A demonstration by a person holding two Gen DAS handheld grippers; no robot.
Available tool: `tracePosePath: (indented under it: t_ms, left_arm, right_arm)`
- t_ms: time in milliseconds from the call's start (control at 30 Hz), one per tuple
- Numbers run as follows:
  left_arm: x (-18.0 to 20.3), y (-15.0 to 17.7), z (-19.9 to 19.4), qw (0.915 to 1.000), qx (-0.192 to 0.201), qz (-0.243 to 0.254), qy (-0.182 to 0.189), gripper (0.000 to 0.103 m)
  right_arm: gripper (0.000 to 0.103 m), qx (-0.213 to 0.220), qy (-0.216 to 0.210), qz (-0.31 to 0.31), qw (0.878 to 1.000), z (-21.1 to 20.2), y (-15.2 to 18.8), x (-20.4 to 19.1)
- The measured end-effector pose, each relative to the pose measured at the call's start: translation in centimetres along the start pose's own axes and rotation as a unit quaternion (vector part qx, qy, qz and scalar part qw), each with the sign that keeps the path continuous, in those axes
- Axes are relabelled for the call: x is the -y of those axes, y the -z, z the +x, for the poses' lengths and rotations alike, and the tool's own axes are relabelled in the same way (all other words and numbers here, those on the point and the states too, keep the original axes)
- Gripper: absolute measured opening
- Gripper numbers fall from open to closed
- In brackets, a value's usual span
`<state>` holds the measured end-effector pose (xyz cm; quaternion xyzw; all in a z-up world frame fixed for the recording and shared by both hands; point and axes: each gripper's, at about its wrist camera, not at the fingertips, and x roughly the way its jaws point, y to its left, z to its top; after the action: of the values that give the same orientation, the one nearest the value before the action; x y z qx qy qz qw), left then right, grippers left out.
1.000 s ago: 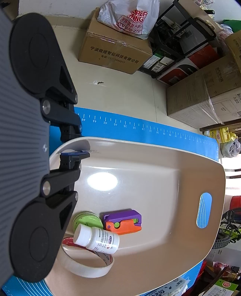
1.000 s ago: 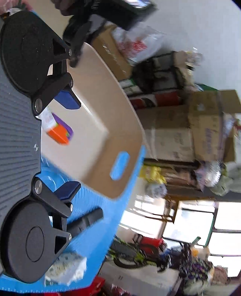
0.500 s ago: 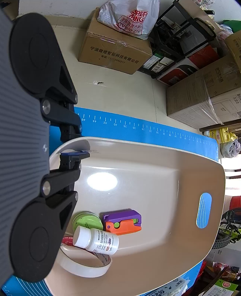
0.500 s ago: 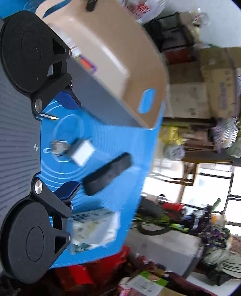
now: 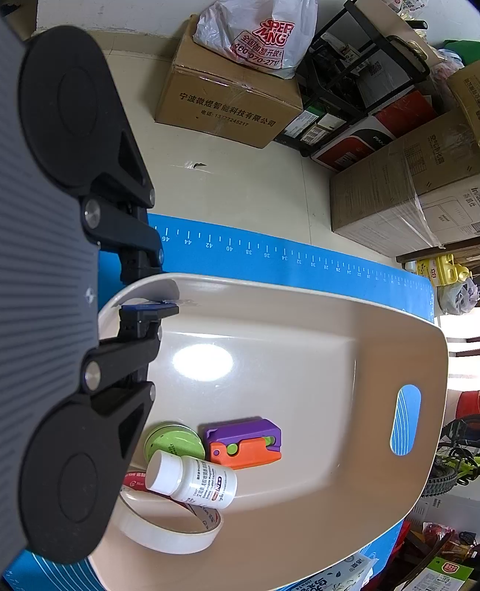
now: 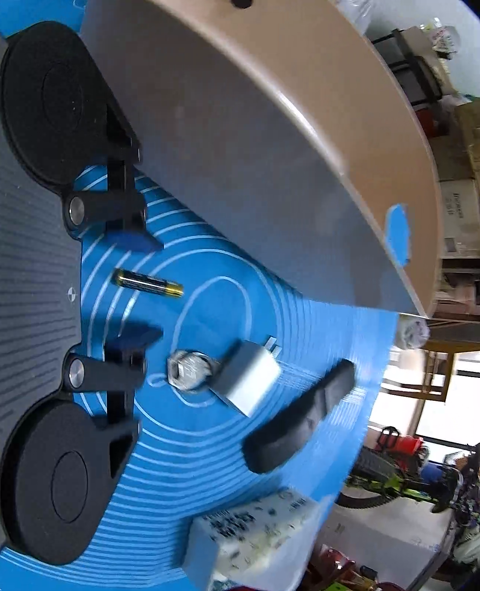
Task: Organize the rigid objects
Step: 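Move the right tool to the AA battery and grasp it, then carry the battery into the basket and release it by the green tin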
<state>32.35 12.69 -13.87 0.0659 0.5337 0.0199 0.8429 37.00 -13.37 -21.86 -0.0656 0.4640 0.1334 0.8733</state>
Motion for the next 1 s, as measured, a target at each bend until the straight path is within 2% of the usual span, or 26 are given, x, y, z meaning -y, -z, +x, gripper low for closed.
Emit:
tracePosePath:
  t_ms: [33, 67, 100, 167, 233, 533, 767, 1000]
  left_arm:
    - [0.0, 0.0, 0.0, 1.0000, 0.000, 0.000, 0.000, 0.010]
    - [0.0, 0.0, 0.0, 1.0000, 0.000, 0.000, 0.000, 0.010]
    - [0.0, 0.0, 0.0, 1.0000, 0.000, 0.000, 0.000, 0.010]
    - [0.0, 0.0, 0.0, 1.0000, 0.000, 0.000, 0.000, 0.010]
    - [0.0, 0.0, 0.0, 1.0000, 0.000, 0.000, 0.000, 0.010]
    - [0.1, -0.4, 0.1, 1.0000, 0.001, 0.000, -0.001, 0.010]
    - [0.1, -0.3, 0.1, 1.0000, 0.001, 0.000, -0.002, 0.011]
    - [0.1, -0.2, 0.1, 1.0000, 0.001, 0.000, -0.002, 0.011]
  right_arm:
    - [0.046, 0.003, -0.001, 0.001, 1.000, 0.0, 0.1, 0.0]
    - [0.038, 0.006, -0.004, 0.004, 1.000, 0.0, 0.3, 0.0]
    - [0.035, 0.008, -0.006, 0.004, 1.000, 0.0, 0.4, 0.1]
    - [0.019, 0.010, -0.009, 0.003, 1.000, -0.1, 0.7, 0.3]
    - [0.018, 0.009, -0.018, 0.013, 1.000, -0.4, 0.7, 0.8]
    - [0.018, 0.023, -0.007, 0.032, 0.999, -2.4, 0.8, 2.5]
    - [0.018, 0.075, -0.011, 0.041, 0.996, -6.3, -0.9, 3.3]
    - [0.018, 0.146, -0.022, 0.038, 0.988, -10.5, -3.8, 2.8]
